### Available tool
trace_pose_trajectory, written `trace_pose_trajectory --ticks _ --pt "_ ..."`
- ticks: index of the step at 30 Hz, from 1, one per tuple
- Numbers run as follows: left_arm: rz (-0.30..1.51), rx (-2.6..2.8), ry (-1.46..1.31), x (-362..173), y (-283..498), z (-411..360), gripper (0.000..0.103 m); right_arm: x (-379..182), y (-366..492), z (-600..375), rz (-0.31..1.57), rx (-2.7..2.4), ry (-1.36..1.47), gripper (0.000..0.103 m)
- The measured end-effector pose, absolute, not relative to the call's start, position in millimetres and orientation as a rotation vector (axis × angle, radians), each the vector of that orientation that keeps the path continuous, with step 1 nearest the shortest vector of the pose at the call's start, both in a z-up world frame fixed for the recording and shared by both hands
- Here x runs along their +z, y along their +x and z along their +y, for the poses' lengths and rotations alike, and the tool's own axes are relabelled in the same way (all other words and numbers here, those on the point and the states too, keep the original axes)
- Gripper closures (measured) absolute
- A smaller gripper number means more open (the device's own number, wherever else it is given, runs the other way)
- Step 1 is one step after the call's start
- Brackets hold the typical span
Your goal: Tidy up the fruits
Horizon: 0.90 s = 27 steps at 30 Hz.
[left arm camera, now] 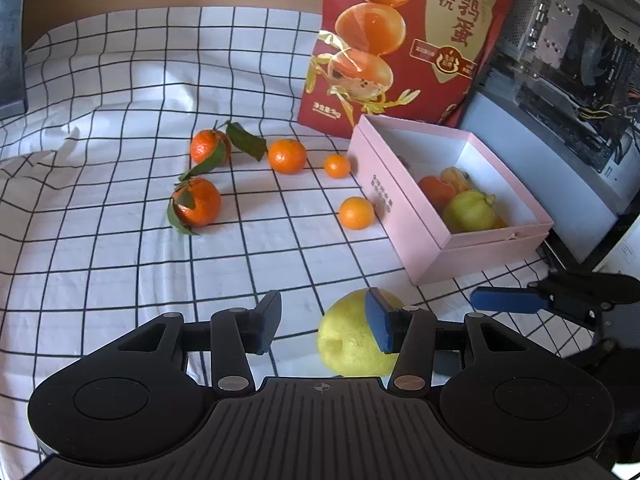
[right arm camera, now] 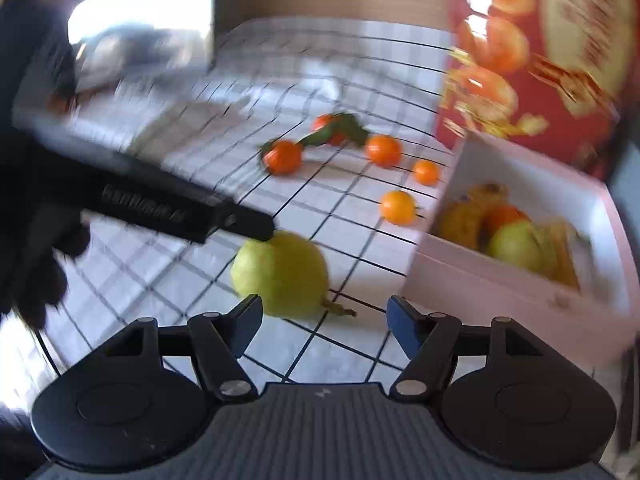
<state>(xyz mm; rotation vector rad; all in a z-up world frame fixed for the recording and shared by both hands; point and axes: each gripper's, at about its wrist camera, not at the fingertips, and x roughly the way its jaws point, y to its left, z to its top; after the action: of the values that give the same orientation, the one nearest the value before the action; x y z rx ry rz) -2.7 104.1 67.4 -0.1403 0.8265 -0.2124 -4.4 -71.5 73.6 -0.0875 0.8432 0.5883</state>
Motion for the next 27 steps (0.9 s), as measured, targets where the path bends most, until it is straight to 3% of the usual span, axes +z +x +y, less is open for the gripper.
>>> trace_pose_trajectory --ticks 5,18,27 --pt "0.827 -0.204 -0.143 67.0 -4.5 107.6 0.051 62.7 9.3 -84.1 0.883 0.498 0.099 0.049" --pt "0.825 -0.152 -0.18 63.7 -9.6 123.5 0.053 35.5 28.9 -97.2 0.96 0.458 0.391 0.049" --pt "0.843 -0.099 -0.174 58.7 -15.7 140.0 0.058 51.4 27.3 -74.1 0.922 0.552 0.331 0.049"
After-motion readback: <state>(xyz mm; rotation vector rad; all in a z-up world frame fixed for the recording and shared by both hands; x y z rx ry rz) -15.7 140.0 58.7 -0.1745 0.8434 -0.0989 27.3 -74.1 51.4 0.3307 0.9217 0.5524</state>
